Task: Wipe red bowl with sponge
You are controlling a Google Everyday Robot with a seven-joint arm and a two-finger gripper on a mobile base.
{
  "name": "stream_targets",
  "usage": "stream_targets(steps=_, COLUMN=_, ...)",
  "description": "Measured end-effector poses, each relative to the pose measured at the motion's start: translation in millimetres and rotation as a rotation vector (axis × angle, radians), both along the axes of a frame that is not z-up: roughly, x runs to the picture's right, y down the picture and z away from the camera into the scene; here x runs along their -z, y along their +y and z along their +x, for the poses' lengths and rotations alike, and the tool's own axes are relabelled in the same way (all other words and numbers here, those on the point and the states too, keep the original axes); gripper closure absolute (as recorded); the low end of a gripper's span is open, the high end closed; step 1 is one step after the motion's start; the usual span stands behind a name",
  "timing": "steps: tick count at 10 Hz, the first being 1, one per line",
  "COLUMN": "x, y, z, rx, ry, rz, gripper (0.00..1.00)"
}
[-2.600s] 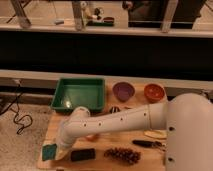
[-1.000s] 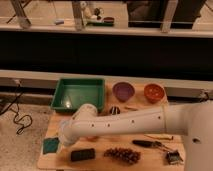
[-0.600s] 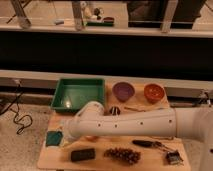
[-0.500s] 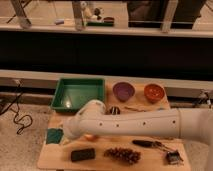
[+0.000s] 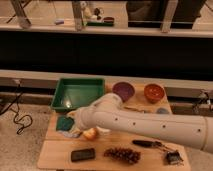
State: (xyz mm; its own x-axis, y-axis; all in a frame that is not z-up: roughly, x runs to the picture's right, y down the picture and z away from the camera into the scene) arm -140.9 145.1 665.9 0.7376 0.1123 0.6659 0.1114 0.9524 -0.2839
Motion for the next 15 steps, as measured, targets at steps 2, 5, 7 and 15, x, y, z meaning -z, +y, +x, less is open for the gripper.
stream_targets(steps=2, x=-4.3, y=-2, z=12, rx=-0.02, ry=0.009, rz=-0.002, gripper=1.0)
stream_targets(steps=5, x=-4.5, y=-2, z=12, rx=-0.02, ry=0.01, rz=-0.003, gripper=1.0)
stream_targets(steps=7, x=-4.9, y=-2, z=12, rx=-0.019, ry=0.01, rz=-0.002, gripper=1.0)
stream_targets(steps=15, x=-64.0, y=-115, z=80, rx=-0.147, ry=0.161, rz=0.077, gripper=1.0)
